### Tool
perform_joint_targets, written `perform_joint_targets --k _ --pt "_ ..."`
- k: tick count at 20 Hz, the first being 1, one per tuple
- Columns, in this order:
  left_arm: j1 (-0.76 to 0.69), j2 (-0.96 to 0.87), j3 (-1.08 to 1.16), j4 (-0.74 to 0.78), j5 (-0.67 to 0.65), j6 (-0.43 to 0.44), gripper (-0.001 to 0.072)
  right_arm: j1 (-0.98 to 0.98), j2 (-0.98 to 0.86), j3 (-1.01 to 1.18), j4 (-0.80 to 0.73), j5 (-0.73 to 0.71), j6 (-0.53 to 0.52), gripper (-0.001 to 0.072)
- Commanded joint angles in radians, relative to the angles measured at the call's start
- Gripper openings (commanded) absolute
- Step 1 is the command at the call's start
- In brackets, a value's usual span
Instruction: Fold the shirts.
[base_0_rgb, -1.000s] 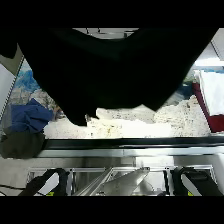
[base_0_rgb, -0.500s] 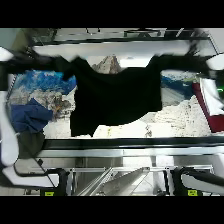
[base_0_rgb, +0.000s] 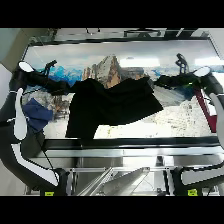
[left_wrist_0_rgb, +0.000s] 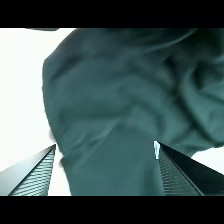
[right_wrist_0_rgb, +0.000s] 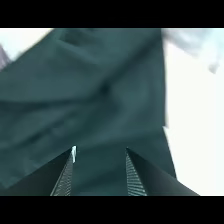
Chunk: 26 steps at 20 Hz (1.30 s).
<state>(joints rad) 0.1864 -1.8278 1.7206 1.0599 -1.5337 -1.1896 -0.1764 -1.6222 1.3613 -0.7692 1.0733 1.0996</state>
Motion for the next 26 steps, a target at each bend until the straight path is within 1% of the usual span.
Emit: perform_joint_targets --k 1,4,5,8,11,13,15,16,17,18,22,26 --pt "0.044 0.019 -0.098 0.045 -0.002 0.014 0.0708 -0.123 0.01 -0.012 -0.047 0.178 -0.031 0.0372" --pt "0.035 0.006 -0.199 0.04 0.052 0.053 0.0703 -0.181 0.008 -0.031 -0.047 0.231 -0.06 0.0372" --pt "0.027 -0.01 -0.214 0.036 0.07 0.062 0.069 -0.192 0.008 -0.032 -0.047 0.244 -0.061 0.0372" --pt "0.001 -0.069 -0.217 0.029 0.089 0.089 0.0689 -0.2 0.007 -0.032 -0.056 0.244 -0.06 0.0372" --pt "-0.01 -0.137 -0.163 -0.077 0.083 0.129 0.0689 -0.2 -0.013 -0.032 -0.06 0.245 -0.06 0.0372" --pt "-0.008 -0.167 -0.103 -0.142 0.051 0.14 0.068 -0.2 -0.043 -0.032 -0.059 0.264 -0.061 0.0372" --pt "-0.003 -0.175 -0.058 -0.15 0.016 0.142 0.0332 -0.195 -0.089 -0.032 -0.057 0.276 -0.066 0.0372" --pt "-0.003 -0.175 -0.043 -0.154 -0.003 0.142 0.014 -0.192 -0.116 -0.032 -0.057 0.278 -0.068 0.0371" --pt "-0.003 -0.175 -0.034 -0.164 -0.022 0.156 0.0008 -0.187 -0.142 -0.031 -0.056 0.278 -0.075 0.0372" --pt "-0.002 -0.175 -0.028 -0.171 -0.041 0.161 0.0018 -0.181 -0.169 -0.031 -0.057 0.278 -0.083 0.0372" --pt "-0.003 -0.174 -0.025 -0.171 -0.075 0.159 0.0017 -0.128 -0.257 -0.031 -0.058 0.305 -0.089 0.0372" --pt "-0.002 -0.174 -0.024 -0.171 -0.098 0.131 0.0017 -0.055 -0.285 -0.031 -0.057 0.319 -0.132 0.0363"
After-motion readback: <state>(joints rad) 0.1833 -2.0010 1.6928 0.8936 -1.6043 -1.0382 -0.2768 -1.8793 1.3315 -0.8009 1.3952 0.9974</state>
